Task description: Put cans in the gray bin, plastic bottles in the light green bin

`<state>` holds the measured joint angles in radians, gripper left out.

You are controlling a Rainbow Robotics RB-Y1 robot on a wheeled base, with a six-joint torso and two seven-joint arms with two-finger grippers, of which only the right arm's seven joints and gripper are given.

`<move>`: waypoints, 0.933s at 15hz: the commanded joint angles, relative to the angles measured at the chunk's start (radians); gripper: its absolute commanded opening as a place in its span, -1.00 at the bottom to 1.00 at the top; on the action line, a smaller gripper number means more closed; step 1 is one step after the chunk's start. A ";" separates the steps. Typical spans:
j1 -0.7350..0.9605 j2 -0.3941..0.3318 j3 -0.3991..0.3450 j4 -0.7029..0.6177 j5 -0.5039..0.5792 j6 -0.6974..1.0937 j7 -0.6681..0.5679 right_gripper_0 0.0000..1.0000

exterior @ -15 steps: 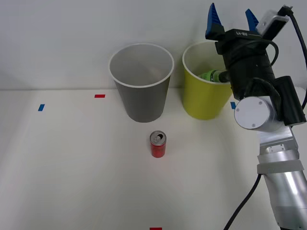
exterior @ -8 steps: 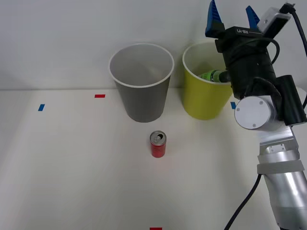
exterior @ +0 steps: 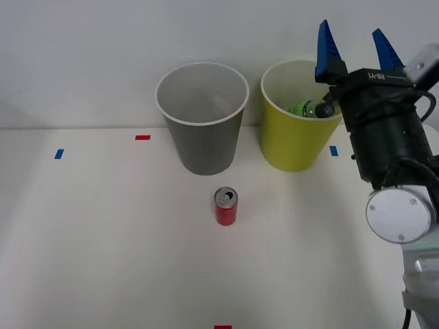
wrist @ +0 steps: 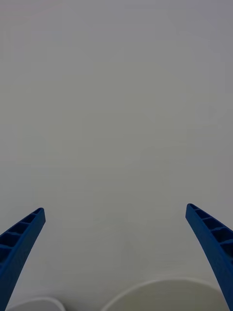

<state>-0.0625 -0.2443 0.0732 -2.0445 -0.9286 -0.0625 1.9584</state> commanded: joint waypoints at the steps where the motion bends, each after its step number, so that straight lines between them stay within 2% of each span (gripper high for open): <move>1: 0.225 -0.075 0.083 -0.161 -0.027 -0.083 -0.022 1.00; 3: 0.342 -0.130 0.166 -0.194 -0.033 -0.226 -0.019 1.00; 4: 0.411 -0.173 0.232 -0.194 -0.026 -0.347 -0.013 1.00; 6: 0.503 -0.230 0.287 -0.194 0.024 -0.462 -0.007 1.00; 11: 0.757 -0.254 0.264 -0.194 0.238 -0.497 -0.018 1.00; 14: 0.929 -0.182 0.261 -0.157 0.398 -0.502 -0.038 1.00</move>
<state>0.8053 -0.4688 0.3381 -2.2306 -0.6022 -0.5605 1.9359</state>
